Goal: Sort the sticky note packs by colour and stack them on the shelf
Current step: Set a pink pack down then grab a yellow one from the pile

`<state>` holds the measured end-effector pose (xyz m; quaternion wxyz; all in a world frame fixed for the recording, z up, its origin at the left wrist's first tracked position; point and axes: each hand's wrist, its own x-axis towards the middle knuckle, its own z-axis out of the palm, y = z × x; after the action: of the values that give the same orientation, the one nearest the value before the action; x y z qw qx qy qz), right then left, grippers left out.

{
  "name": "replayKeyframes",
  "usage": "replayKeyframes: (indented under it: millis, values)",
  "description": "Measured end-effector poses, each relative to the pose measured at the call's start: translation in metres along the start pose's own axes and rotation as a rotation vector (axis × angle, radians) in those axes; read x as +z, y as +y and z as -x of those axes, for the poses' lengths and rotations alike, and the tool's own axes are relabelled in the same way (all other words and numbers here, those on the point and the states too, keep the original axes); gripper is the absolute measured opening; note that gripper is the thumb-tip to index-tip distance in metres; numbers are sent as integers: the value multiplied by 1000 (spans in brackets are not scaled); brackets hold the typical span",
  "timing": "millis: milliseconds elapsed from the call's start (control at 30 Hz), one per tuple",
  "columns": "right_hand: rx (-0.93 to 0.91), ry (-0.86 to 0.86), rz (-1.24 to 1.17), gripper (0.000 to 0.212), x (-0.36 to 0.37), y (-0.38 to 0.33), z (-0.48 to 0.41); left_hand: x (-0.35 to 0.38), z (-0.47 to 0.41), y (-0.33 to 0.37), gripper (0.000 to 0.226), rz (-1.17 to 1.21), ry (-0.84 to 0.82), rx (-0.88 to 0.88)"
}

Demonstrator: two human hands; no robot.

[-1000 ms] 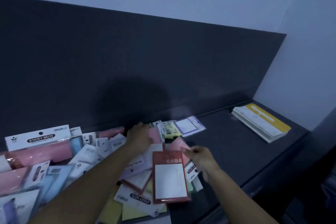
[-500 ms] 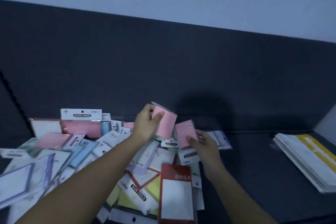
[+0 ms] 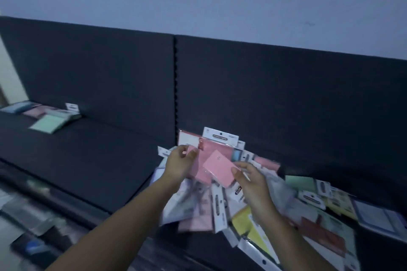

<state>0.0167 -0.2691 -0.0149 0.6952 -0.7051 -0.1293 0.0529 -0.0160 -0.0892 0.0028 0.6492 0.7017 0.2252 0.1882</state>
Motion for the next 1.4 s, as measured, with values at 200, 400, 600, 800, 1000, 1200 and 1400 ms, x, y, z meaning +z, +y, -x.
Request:
replayKeyframes:
  millis: [200,400,600,800,1000,1200,1400]
  values:
    - [48,-254,61,23,122,-4,14,-119,21,-2,28,-14,-86,-92]
    - [62,-266,138,18,244,-5,38,-236,35,-11,6,-43,-51,-140]
    - [249,-245,-93,38,343,-9,69,-336,41,-28,7,119,167,-190]
    - [474,-433,-257,34,432,-13,109,-420,46,-47,13,260,337,-189]
    - [331,-407,-168,14,499,-21,109,-475,49,-55,17,305,201,-173]
    - [44,-459,37,20,574,-13,95,-531,30,-62,26,258,247,-167]
    - [-31,-470,61,26,663,-5,61,-590,-22,-67,26,219,275,-183]
